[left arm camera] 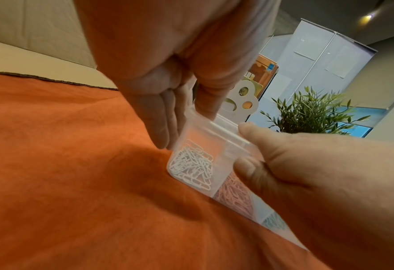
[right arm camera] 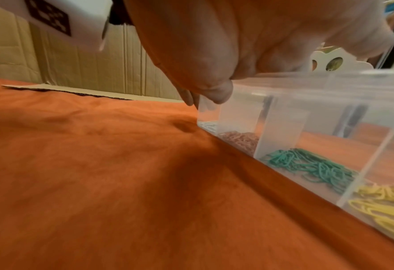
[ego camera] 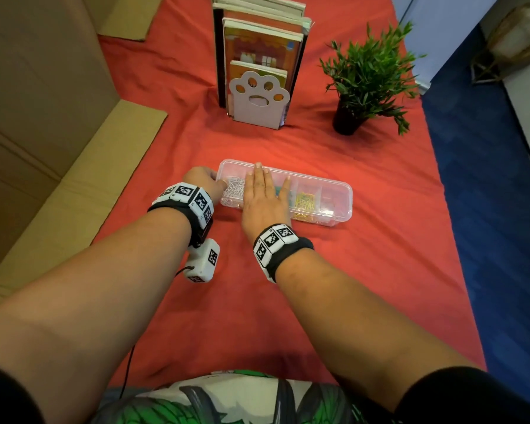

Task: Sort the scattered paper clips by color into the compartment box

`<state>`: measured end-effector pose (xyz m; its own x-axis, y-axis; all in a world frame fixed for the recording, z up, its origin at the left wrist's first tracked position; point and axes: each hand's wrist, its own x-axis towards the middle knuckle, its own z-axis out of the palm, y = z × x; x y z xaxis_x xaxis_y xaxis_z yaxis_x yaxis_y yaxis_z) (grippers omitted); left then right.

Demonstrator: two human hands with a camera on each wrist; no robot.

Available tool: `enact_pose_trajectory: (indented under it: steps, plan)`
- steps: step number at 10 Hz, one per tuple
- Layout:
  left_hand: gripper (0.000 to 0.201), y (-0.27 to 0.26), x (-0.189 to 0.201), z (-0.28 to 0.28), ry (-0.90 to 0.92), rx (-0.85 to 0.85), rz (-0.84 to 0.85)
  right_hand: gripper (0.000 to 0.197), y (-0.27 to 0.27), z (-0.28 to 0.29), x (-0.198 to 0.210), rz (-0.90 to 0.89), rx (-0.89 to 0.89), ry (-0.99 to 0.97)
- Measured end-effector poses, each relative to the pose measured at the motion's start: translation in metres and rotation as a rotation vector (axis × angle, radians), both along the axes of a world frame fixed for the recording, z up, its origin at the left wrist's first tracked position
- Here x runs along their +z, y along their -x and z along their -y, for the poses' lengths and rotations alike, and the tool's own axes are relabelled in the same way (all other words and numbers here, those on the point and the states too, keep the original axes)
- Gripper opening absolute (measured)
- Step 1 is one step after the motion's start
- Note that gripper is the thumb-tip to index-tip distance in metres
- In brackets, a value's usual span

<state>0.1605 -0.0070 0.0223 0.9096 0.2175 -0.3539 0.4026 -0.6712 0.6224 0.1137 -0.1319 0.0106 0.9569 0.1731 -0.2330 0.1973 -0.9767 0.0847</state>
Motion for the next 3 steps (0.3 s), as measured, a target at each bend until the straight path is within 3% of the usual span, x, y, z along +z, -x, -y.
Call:
enact_pose_trajectory:
  steps: [2,3]
  plan:
    - [0.031,0.005,0.004,-0.001,-0.003,-0.041,-0.006,0.065,0.003,0.006,0.013,-0.052,0.016,-0.122]
    - [0.046,0.011,0.009,-0.006,-0.022,-0.063,0.002,0.068,0.019,0.020,0.036,-0.083,0.092,-0.209]
